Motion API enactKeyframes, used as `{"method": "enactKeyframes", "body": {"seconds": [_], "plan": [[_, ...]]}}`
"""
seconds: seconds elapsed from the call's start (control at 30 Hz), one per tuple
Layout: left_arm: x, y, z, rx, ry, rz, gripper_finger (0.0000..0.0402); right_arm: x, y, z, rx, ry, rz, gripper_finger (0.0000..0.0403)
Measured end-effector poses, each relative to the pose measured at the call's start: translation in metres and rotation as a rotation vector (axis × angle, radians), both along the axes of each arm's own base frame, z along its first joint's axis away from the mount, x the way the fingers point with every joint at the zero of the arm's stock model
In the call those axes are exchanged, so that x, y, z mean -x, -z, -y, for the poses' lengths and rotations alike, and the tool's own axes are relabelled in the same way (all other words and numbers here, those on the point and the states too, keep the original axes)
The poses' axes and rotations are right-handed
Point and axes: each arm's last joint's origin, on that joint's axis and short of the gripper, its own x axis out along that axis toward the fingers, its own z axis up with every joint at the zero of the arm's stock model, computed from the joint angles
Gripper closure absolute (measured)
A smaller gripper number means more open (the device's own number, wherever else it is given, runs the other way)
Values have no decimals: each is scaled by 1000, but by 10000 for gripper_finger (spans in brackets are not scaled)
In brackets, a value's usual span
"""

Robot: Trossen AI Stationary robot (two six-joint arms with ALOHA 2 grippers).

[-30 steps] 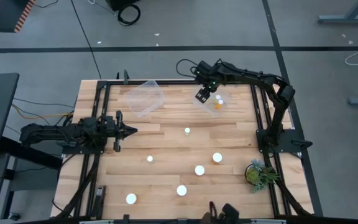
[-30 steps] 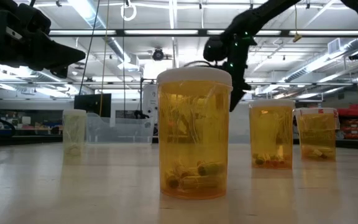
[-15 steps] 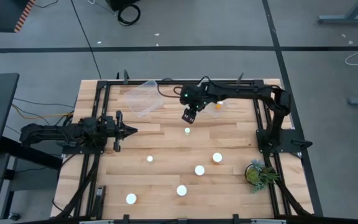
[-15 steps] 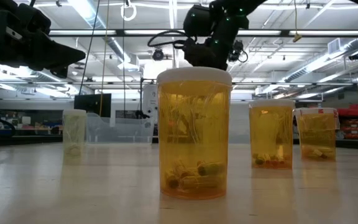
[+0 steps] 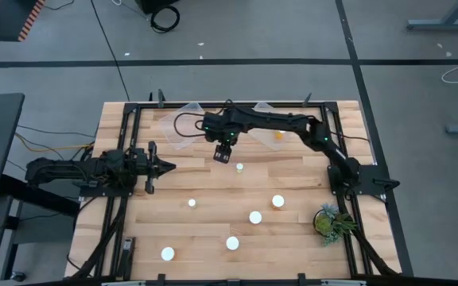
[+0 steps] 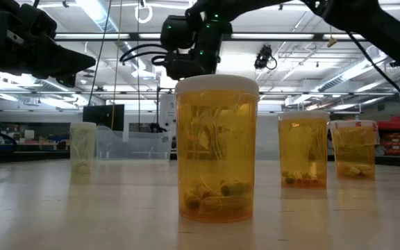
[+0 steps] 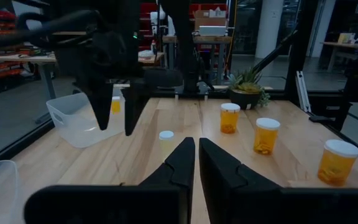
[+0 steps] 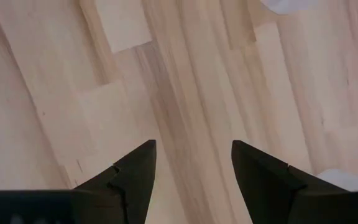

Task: Pick and place medicine bottles into bin by pill shape (circle, oval)
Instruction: Put the small yellow pill bottle into the right transparent bin

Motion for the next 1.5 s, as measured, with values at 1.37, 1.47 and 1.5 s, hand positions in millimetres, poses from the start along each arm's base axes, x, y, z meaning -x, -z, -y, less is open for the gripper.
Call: {"method": "enactKeyframes", "body": {"seconds": [1.37,1.47,1.5], "plan": [[0,0,0,0,0,1,375,12,79,-61,-30,-190,-272,160],[0,0,0,0,0,1,371,13,81,-61,-30,-190,-273,178],[0,0,0,0,0,1,369,13,81,-61,-30,-189,-273,185]]}}
